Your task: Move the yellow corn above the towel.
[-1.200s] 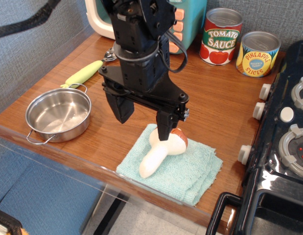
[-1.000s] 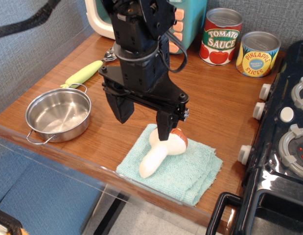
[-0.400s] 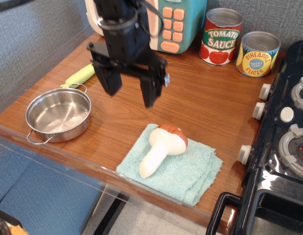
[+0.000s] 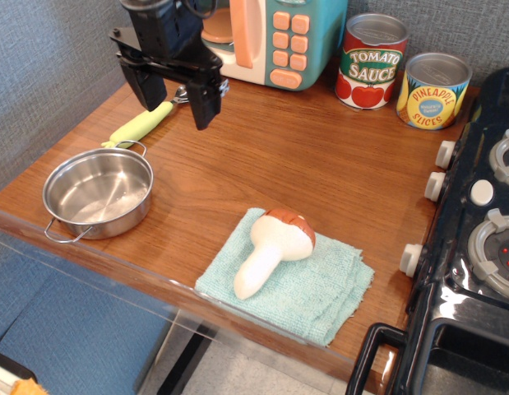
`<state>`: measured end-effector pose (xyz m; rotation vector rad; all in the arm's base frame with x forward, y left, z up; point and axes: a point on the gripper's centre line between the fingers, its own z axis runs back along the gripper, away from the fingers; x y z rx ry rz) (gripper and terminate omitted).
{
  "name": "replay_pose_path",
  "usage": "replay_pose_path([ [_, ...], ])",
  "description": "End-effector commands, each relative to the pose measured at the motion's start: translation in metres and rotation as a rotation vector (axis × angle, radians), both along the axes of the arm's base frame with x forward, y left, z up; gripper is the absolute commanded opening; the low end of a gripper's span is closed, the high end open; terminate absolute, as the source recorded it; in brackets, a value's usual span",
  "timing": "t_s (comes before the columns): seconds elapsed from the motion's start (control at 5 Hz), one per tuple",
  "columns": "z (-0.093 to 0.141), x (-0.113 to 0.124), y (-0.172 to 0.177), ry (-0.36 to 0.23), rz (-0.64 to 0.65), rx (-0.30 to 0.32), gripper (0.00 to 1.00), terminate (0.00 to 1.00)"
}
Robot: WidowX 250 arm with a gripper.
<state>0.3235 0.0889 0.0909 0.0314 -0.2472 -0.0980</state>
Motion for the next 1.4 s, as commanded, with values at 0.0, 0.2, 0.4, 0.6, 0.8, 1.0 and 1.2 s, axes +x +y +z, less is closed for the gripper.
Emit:
replay_pose_path([
  [0.0, -0.012, 0.034, 0.055, -0.076, 0.008, 0.044, 1.0, 0.0],
  [0.2, -0.028, 0.046, 0.073, -0.047, 0.056, 0.05, 1.0, 0.0],
  [0.4, -0.036, 0.057, 0.088, -0.023, 0.07, 0.071, 1.0, 0.0],
  [0.6, -0.041, 0.061, 0.093, 0.001, 0.065, 0.093, 1.0, 0.0],
  [0.8, -0.055, 0.063, 0.085, 0.039, 0.046, 0.09, 1.0, 0.0],
  [1.0, -0.063, 0.063, 0.077, 0.054, 0.048, 0.081, 1.0, 0.0],
  [1.2, -0.062, 0.061, 0.074, 0.055, 0.048, 0.079, 0.0, 0.0],
])
